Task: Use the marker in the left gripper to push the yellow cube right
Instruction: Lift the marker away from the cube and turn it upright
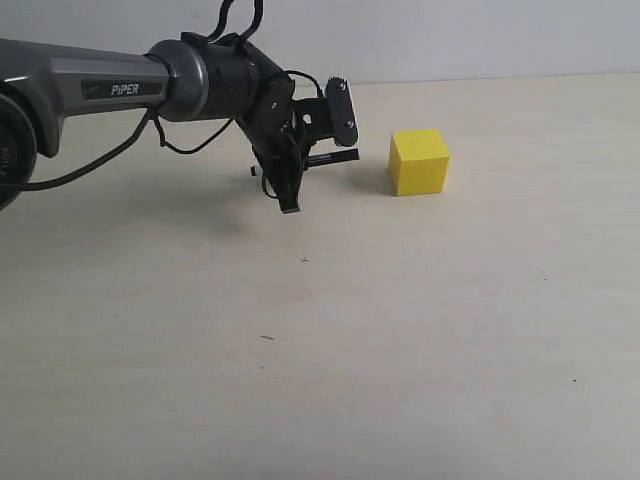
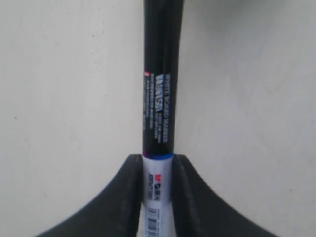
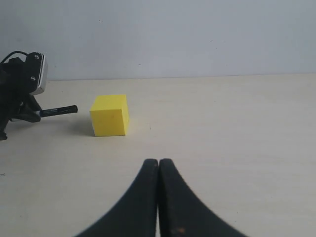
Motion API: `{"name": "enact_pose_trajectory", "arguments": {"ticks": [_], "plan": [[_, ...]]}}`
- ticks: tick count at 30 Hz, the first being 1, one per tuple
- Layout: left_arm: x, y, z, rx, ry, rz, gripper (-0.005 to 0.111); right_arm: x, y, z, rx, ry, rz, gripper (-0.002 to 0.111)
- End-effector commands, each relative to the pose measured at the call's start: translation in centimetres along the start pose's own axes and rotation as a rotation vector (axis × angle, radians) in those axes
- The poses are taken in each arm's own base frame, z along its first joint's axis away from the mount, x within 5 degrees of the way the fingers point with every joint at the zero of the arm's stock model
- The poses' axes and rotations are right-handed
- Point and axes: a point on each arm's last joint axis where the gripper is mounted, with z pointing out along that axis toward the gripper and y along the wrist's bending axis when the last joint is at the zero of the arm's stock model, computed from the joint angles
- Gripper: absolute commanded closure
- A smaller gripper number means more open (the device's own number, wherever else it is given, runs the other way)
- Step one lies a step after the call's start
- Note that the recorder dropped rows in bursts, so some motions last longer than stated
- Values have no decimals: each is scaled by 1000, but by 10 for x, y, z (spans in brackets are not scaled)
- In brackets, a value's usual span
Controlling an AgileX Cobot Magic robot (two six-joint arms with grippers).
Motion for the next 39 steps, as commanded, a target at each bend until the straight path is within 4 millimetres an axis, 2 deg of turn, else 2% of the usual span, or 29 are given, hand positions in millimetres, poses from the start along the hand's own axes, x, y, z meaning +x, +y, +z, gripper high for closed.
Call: {"name": "enact_pose_trajectory", "arguments": {"ticks": [1, 6, 9, 22, 27, 33, 37, 39], "plan": [[-23, -9, 1, -19, -85, -11, 107, 1, 0, 0, 6, -3, -4, 108], [-48, -31, 9, -2, -112, 40, 107, 1, 0, 0, 6, -3, -4, 108], [-53, -30, 7, -9, -117, -7, 107, 1, 0, 0, 6, -3, -4, 108], [-17, -19, 6, 73, 102, -43, 107, 1, 0, 0, 6, -3, -4, 108], [-11, -11, -17, 93, 179, -99, 107, 1, 0, 0, 6, -3, -4, 108], [-6, 2, -65, 121, 281, -199, 107, 1, -1, 0, 6, -5, -4, 108], [0, 2, -92, 183, 357, -282, 107, 1, -1, 0, 6, -5, -4, 108], [-2, 1, -97, 210, 337, -311, 107, 1, -1, 0, 6, -5, -4, 108]]}}
